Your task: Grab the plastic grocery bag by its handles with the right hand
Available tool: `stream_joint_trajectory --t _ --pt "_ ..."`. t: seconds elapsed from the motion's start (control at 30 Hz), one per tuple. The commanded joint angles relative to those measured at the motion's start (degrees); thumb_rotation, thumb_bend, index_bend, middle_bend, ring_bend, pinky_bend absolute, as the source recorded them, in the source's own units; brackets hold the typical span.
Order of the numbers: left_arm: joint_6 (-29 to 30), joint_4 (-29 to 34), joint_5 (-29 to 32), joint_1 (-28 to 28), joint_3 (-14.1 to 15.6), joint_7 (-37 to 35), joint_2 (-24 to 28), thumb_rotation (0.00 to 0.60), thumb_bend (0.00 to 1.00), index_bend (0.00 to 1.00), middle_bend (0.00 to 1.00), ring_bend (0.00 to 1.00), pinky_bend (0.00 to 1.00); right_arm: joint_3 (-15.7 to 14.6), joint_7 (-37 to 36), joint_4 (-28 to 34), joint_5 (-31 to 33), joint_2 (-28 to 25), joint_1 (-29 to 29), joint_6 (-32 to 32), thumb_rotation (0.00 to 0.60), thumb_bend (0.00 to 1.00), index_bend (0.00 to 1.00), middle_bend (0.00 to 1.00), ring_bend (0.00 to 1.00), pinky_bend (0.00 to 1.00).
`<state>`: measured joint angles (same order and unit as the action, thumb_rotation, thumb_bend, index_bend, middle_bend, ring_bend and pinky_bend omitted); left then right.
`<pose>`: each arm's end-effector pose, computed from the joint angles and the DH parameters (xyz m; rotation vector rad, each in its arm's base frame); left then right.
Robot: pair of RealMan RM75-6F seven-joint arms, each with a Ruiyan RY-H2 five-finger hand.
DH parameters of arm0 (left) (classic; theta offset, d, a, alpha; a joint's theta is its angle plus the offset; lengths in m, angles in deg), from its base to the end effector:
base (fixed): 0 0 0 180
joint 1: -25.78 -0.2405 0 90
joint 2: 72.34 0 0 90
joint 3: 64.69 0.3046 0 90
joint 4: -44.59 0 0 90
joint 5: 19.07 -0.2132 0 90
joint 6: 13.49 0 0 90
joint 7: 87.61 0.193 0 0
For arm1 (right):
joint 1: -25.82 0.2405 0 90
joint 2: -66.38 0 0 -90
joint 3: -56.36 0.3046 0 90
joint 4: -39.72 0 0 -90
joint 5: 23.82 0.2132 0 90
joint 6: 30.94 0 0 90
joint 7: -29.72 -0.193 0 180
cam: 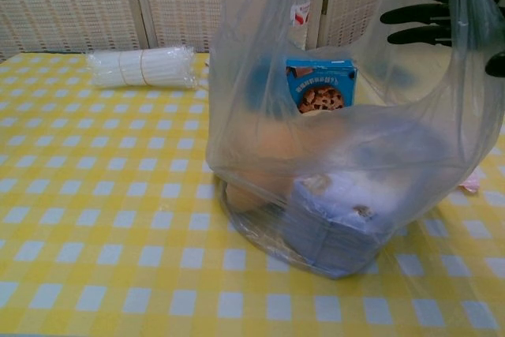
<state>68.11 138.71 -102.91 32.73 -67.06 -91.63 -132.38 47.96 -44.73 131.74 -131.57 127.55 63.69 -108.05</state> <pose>-0.3565 0.2446 0.1913 -1.3948 -0.9692 -0.8977 -0.1844 -0.3209 0.1123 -1.8065 1.9432 -1.6337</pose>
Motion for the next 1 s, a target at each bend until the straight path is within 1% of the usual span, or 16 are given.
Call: stream_joint_trajectory --t 0.03,0.27,0.7,1.0 --pt "0.2 -0.1 -0.1 -0.1 0.0 -0.4 0.2 0.6 0.27 0.09 0.25 0.12 0.0 0.4 -1.0 1.0 0.5 -0.2 1.5 1.8 0.6 0.24 0.0 0.02 0.04 0.0" --pt "0.5 -0.2 -0.3 -0.2 -0.1 -1.4 0.5 0.6 0.27 0.09 0.25 0.12 0.0 1.0 -0.2 3.0 0.8 -0.3 3.8 4.7 0.6 0.24 0.0 0.02 0.04 0.0" --pt "1.3 -0.4 -0.7 -0.6 -0.2 -3.2 1.1 0.6 0.27 0.09 0.25 0.12 0.0 2.3 4.9 6.3 3.9 0.1 6.2 10.2 0.6 0.24 0.0 0.02 0.04 0.0" --pt "1.9 -0.5 -1.2 -0.9 -0.3 -4.1 1.4 0.6 0.27 0.09 0.25 0.12 0.0 4.1 6.5 7.3 6.2 1.7 8.4 14.1 0.6 0.24 0.0 0.02 0.04 0.0"
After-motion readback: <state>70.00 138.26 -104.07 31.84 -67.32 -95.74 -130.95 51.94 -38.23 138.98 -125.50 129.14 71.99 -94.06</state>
